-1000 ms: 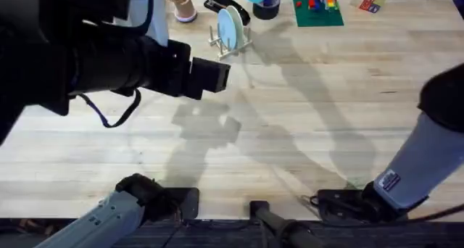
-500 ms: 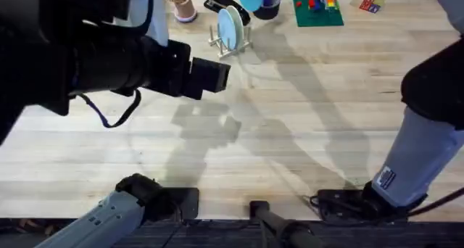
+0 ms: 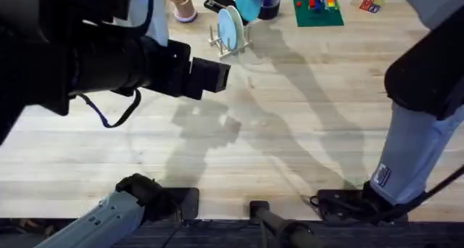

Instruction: Pick up the plates from the table one by one and place each into a slot on the dish rack.

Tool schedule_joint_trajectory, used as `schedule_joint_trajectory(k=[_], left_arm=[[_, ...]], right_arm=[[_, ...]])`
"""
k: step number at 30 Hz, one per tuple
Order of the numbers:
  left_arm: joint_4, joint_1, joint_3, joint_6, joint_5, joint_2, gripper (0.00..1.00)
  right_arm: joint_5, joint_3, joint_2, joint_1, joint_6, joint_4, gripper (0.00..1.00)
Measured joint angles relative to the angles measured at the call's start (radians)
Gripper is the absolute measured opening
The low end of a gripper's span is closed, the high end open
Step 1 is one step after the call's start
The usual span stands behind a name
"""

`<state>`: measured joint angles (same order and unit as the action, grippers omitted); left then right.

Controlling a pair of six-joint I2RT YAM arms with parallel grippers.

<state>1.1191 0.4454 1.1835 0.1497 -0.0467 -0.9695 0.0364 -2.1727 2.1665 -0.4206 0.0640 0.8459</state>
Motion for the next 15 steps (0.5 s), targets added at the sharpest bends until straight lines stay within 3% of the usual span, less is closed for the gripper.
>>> schedule_joint_trajectory(k=[15], left_arm=[[0.0,0.0,0.0,0.0,0.0,0.0,0.994]], right_arm=[[0.0,0.0,0.016,0.0,-0.043,0.031,0.03]])
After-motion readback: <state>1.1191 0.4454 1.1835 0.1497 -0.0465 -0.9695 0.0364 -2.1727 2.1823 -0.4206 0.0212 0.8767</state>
